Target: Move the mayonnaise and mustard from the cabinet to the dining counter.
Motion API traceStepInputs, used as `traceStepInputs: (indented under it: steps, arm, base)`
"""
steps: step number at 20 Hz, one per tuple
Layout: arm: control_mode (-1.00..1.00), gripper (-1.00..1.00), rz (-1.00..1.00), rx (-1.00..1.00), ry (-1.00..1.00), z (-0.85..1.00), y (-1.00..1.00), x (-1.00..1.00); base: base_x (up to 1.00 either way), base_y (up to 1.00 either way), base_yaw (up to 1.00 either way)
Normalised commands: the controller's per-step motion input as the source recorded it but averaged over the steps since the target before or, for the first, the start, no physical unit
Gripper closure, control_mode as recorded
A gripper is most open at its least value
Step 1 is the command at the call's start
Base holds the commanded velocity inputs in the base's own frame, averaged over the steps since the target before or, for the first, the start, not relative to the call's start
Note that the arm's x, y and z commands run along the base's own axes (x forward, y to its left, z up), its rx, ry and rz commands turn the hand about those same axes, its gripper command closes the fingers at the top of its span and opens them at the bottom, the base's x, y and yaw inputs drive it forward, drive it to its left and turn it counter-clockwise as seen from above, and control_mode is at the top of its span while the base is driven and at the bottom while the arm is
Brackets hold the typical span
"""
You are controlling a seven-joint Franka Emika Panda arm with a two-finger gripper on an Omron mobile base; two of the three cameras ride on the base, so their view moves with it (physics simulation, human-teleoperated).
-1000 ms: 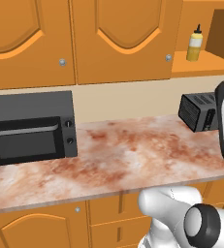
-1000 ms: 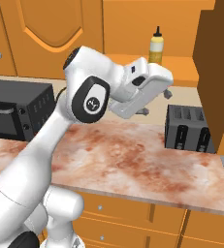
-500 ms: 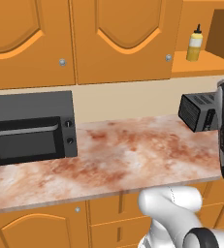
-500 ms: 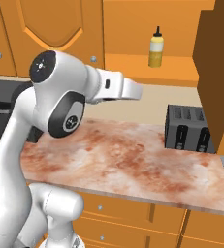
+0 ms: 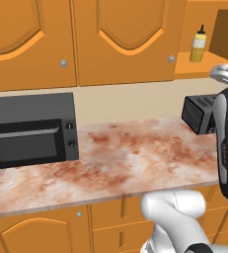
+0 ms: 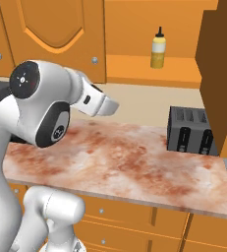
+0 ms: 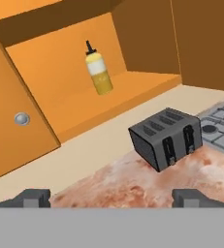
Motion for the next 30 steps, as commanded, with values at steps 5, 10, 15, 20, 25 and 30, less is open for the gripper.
traceStepInputs:
  steps: [5, 10, 15, 20, 25, 30]
  arm:
    - [-1.0, -1.0, 0.0, 0.19, -0.05, 0.14, 0.17, 0.04]
    - [-1.0, -1.0, 0.09, 0.03, 0.0, 0.05, 0.06, 0.02]
    - [-1.0, -1.0, 0.1, 0.04, 0.0, 0.0, 0.1, 0.0]
    - [-1.0, -1.0, 0.07, 0.16, 0.0, 0.0, 0.22, 0.05]
    - [-1.0, -1.0, 0.02, 0.19, 0.0, 0.03, 0.2, 0.13]
    - [-1.0, -1.0, 0.0, 0.17, 0.0, 0.06, 0.05, 0.17]
  base:
    - [0.0, 0.0, 0.0]
    - [0.0, 0.0, 0.0]
    - [0.0, 0.0, 0.0]
    - [0.0, 0.0, 0.0]
    - [0.0, 0.0, 0.0]
    - [0.0, 0.0, 0.0]
